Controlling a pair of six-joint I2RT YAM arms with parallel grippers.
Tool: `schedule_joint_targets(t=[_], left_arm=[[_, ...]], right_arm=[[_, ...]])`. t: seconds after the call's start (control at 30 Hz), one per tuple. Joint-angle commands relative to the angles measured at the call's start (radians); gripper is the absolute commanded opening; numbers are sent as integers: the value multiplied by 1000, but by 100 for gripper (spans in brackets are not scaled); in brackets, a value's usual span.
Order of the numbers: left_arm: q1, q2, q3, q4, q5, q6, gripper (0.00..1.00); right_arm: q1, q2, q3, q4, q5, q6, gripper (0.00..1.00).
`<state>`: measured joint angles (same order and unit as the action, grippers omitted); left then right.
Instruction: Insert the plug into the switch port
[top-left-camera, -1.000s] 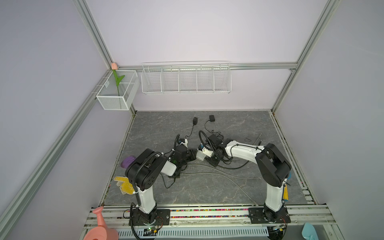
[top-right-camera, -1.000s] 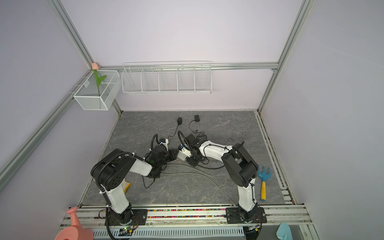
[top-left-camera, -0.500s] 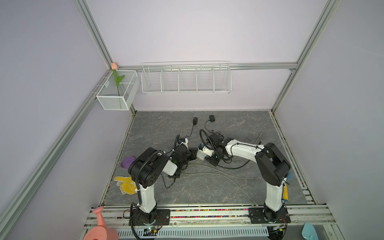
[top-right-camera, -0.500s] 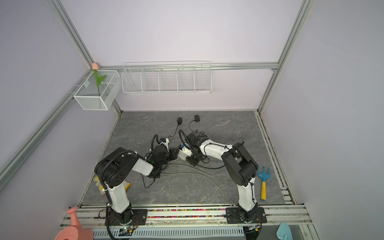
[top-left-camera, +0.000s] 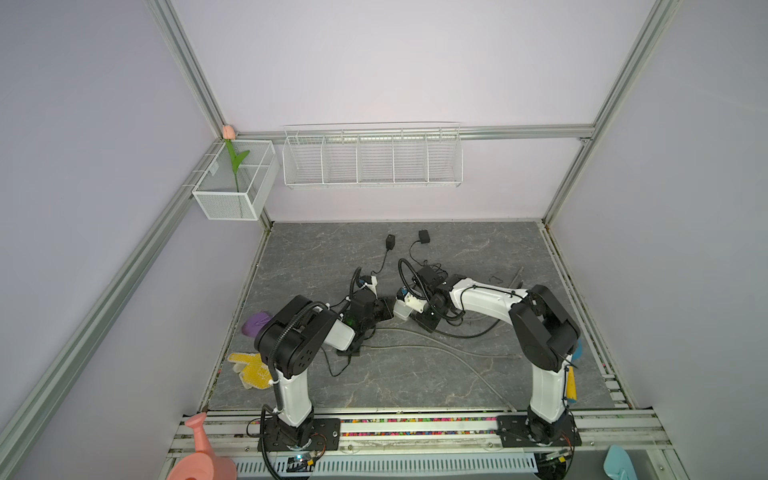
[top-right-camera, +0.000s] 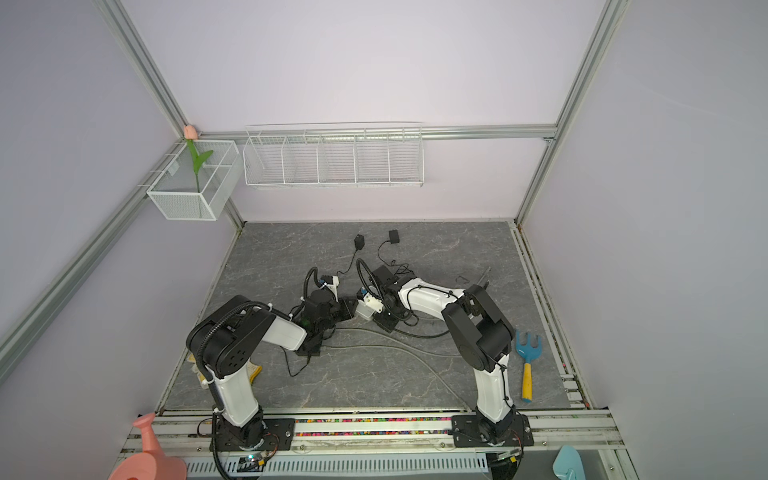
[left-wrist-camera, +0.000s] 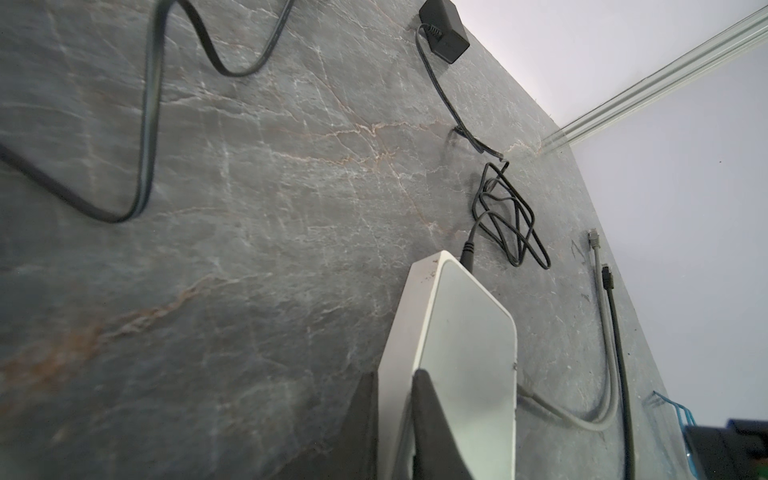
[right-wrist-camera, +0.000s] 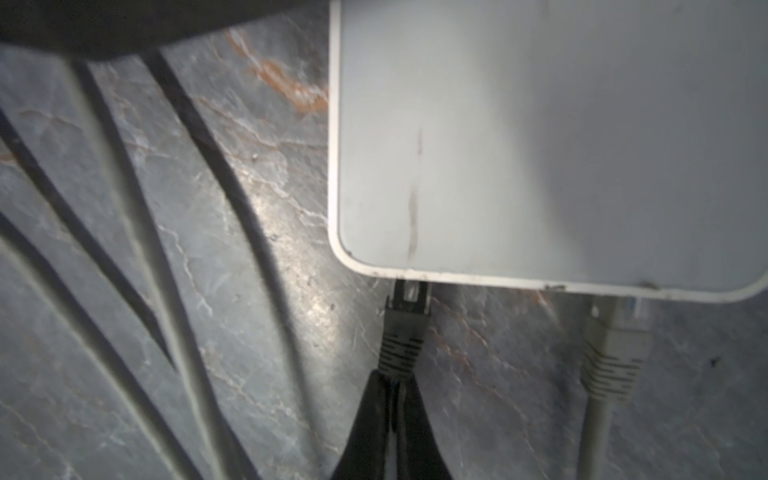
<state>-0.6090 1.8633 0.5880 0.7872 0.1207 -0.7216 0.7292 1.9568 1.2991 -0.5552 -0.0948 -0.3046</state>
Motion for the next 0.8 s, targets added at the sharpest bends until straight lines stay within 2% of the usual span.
schedule_joint_targets(t=[0.0,0.23,0.47,0.77], left_arm=[[-163,62,-8,-322,378,3,13],[-184,33,-22,-347,371,8,13],[-199,32,-21,-353,377,9,13],[-176,-28,3,-446,340,51,13]], right_arm=[[40,12,57,687,-103,-54,7],[42,74,138,733,-147,-36,7],[44,82,166,755,-133,-37,7],[47,12,69,688,-68,-82,7]])
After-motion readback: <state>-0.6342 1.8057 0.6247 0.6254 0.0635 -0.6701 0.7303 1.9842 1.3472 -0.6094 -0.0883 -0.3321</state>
